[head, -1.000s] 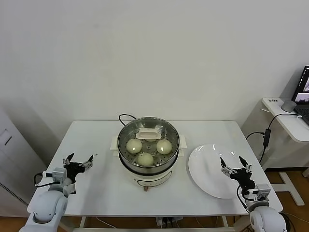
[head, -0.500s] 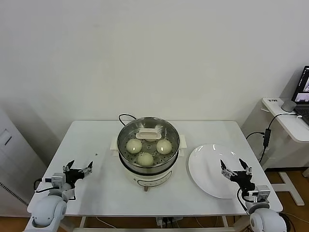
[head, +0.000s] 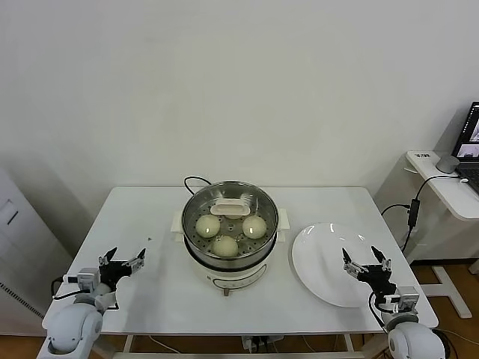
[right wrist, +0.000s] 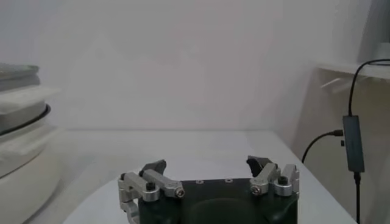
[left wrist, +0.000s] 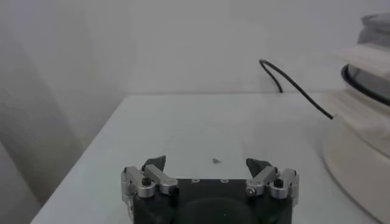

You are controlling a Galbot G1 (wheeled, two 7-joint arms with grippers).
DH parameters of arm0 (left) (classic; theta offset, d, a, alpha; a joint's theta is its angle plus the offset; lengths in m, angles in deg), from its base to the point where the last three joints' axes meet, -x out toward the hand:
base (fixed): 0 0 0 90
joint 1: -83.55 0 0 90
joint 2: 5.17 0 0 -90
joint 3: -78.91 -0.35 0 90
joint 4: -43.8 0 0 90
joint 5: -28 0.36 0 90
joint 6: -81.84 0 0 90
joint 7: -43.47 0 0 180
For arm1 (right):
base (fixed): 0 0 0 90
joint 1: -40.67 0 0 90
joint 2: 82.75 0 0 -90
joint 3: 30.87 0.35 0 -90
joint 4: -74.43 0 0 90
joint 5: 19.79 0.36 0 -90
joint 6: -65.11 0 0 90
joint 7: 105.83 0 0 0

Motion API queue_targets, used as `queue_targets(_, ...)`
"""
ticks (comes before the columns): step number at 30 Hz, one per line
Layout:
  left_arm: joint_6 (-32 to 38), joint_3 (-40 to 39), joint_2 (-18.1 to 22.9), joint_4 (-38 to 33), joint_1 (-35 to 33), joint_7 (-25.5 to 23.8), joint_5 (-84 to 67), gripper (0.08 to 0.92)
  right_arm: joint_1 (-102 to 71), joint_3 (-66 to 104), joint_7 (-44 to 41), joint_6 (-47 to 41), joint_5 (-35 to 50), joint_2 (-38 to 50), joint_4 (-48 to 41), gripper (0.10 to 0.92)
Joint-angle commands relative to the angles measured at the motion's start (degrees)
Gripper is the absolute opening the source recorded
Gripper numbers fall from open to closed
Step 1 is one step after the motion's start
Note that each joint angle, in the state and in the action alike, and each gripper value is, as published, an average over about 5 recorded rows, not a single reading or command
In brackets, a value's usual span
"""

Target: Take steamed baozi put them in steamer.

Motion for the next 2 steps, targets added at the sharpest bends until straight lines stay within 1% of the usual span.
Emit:
queue_targets(1,0.0,0.4,0.0,-0.4,-0.2,-0.1,-0.6,0.823,0.0,0.1,0.2,-0.1,-0.4,0.0,0.1,0.823)
queue_targets(2,0.0,0.4,-0.1,-0.4,-0.2,-0.1,-0.6,0.823,0.0,0.1,0.2,-0.1,-0.4,0.0,0.1,0.823)
